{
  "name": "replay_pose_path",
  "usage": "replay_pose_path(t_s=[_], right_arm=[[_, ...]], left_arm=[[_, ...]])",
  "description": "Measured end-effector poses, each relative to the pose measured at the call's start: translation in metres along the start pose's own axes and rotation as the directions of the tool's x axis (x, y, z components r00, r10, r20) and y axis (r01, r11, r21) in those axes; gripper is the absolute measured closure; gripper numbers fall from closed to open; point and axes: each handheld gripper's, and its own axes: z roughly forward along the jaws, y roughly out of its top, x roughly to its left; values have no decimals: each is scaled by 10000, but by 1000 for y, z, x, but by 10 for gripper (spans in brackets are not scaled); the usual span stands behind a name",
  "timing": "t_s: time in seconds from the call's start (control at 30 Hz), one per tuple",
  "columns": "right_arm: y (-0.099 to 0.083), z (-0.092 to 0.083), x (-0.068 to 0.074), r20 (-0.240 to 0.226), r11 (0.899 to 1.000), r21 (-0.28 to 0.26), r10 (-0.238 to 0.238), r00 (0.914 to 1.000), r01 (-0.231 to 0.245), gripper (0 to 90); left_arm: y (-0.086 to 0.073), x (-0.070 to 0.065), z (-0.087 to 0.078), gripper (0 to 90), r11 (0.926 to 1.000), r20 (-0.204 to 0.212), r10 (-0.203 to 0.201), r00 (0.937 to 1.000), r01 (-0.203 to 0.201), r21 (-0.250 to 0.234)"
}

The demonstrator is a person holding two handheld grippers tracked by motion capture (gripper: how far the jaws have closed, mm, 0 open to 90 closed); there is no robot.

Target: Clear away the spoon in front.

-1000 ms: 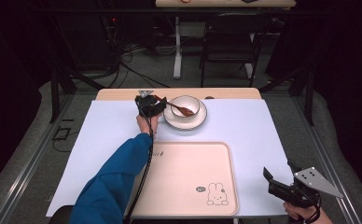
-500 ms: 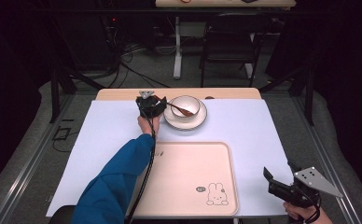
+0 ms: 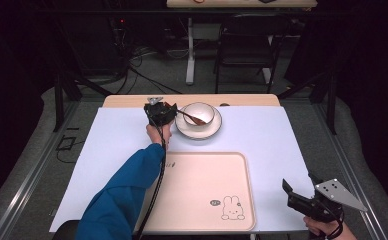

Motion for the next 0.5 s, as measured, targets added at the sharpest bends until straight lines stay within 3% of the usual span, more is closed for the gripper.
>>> replay_pose_path(t_s=[0.23,0.5], right_arm=[[0,0,0,21,10000,13,18,10000,-18,142],[0,0,0,38,10000,10,-8,10000,8,142]], left_arm=[[3,-2,-3,665,9999,143,105,9998,-104,-18],[6,-6,-7,702,9991,398,229,9989,-215,-352]])
